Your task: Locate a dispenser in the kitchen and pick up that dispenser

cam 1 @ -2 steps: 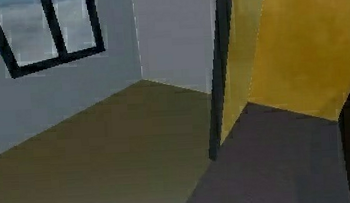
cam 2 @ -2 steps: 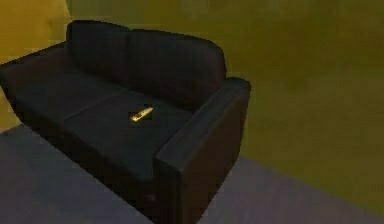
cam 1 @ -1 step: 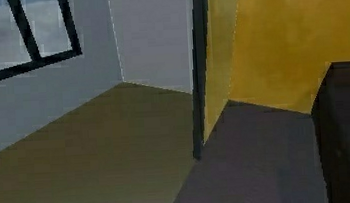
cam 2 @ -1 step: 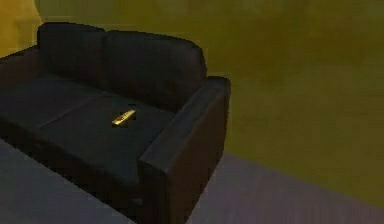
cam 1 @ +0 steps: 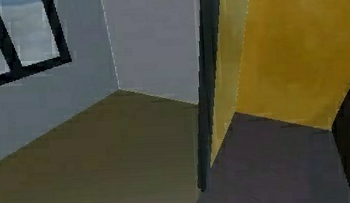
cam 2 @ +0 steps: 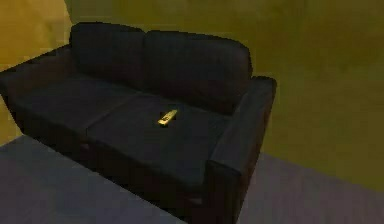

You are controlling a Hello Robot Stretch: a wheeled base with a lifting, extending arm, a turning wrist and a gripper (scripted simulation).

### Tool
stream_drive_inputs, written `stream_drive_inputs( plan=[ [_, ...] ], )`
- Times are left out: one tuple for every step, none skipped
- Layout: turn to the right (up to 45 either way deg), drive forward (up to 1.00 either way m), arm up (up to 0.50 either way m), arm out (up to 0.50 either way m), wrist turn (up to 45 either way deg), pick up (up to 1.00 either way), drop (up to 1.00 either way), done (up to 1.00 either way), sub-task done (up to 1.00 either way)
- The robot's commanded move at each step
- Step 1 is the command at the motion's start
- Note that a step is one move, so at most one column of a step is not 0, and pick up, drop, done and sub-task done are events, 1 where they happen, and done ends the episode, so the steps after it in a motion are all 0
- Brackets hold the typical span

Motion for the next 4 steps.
stream_drive_inputs(
  plan=[
    [-45.0,0.00,0.00,0.00,0.0,0.00,0.00,0.00,0.00],
    [-33.0,0.00,0.00,0.00,0.0,0.00,0.00,0.00,0.00],
    [0.0,0.65,0.00,0.00,0.0,0.00,0.00,0.00,0.00],
    [-15.0,0.00,0.00,0.00,0.0,0.00,0.00,0.00,0.00]
  ],
)
